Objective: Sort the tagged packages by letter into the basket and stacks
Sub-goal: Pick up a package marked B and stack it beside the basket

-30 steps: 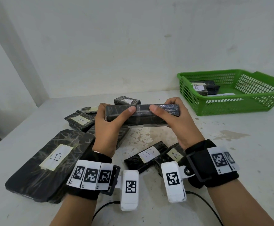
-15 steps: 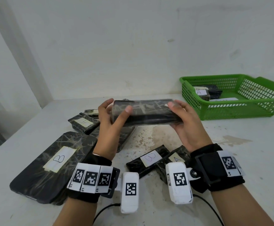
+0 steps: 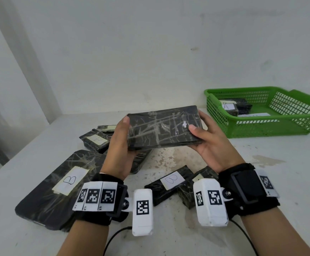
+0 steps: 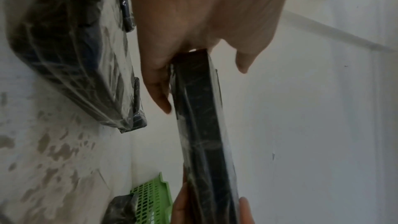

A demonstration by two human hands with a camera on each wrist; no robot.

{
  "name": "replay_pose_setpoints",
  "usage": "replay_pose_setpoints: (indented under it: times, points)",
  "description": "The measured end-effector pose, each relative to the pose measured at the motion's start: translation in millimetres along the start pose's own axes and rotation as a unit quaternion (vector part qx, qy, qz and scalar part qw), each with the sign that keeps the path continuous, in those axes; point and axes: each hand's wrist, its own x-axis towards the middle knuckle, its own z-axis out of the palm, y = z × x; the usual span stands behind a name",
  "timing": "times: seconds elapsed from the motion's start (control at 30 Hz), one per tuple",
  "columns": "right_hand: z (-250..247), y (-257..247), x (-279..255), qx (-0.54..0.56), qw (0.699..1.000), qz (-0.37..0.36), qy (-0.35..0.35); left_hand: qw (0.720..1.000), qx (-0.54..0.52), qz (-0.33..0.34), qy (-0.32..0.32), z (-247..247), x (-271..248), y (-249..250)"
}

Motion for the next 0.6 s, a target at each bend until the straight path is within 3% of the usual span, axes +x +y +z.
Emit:
replay_pose_setpoints:
  times: [0.23,0.33,0.43,0.6]
  points:
    - [2,-1,0,-0.052,0.998,-0.016,0.011,0.995,0.072,0.057,0.042,1,1,-9]
    - [0,1,2,-0.077,0.996,-0.023,0.041,0.998,0.044,0.039,0.033,6,-3,-3]
    - [0,2,2,-0.074,0.997,-0.006,0.027,0.998,0.026,0.007,0.052,5,-4,-3]
    - [11,7,-1,-0.096,0.994,0.008,0.041,0.994,0.087,0.023,0.065,9,-6,2]
